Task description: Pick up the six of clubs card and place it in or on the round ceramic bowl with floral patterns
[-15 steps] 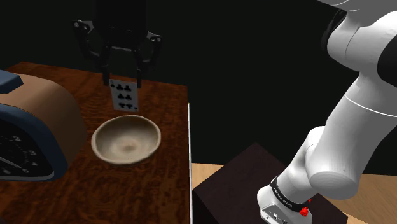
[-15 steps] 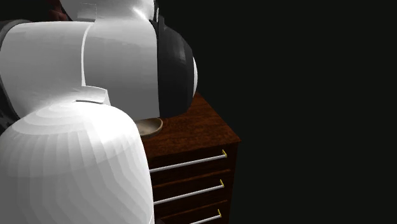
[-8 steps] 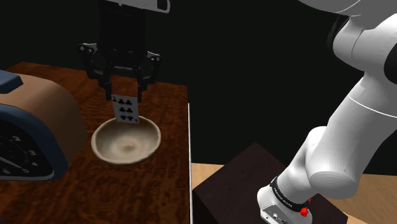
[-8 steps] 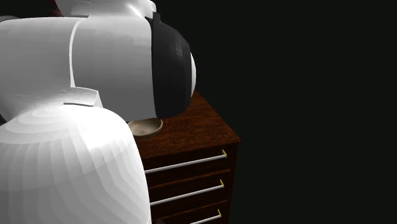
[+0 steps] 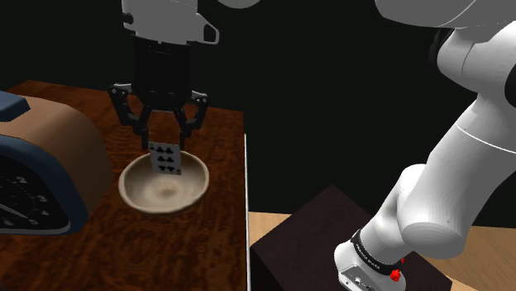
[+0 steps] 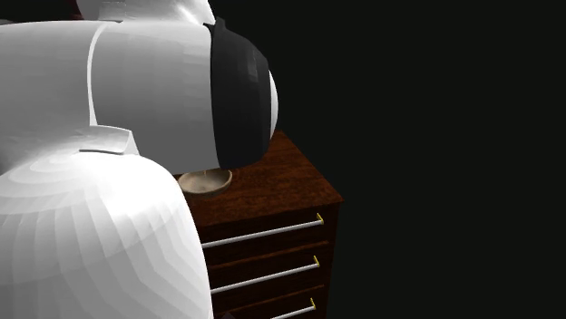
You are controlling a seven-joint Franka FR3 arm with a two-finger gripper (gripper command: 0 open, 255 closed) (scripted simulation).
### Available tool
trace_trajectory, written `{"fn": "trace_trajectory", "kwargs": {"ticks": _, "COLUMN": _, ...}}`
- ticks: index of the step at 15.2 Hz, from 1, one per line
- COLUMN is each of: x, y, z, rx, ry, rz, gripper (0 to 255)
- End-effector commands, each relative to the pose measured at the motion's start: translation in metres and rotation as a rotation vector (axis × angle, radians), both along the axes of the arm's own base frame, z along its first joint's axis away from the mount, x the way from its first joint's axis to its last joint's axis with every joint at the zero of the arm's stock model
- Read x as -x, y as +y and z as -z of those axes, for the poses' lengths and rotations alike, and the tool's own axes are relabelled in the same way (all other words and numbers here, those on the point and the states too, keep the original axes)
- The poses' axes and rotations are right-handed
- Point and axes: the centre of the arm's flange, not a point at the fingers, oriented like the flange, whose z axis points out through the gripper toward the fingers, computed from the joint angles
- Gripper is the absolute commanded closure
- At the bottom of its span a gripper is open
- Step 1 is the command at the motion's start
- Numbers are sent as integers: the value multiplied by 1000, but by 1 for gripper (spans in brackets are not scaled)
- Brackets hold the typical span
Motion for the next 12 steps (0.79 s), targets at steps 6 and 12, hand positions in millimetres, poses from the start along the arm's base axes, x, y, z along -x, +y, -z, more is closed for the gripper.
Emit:
{"fn": "trace_trajectory", "kwargs": {"ticks": 6, "x": 0, "y": 0, "z": 2, "rx": 0, "ry": 0, "rz": 0, "gripper": 255}}
{"fn": "trace_trajectory", "kwargs": {"ticks": 12, "x": 0, "y": 0, "z": 2, "rx": 0, "ry": 0, "rz": 0, "gripper": 0}}
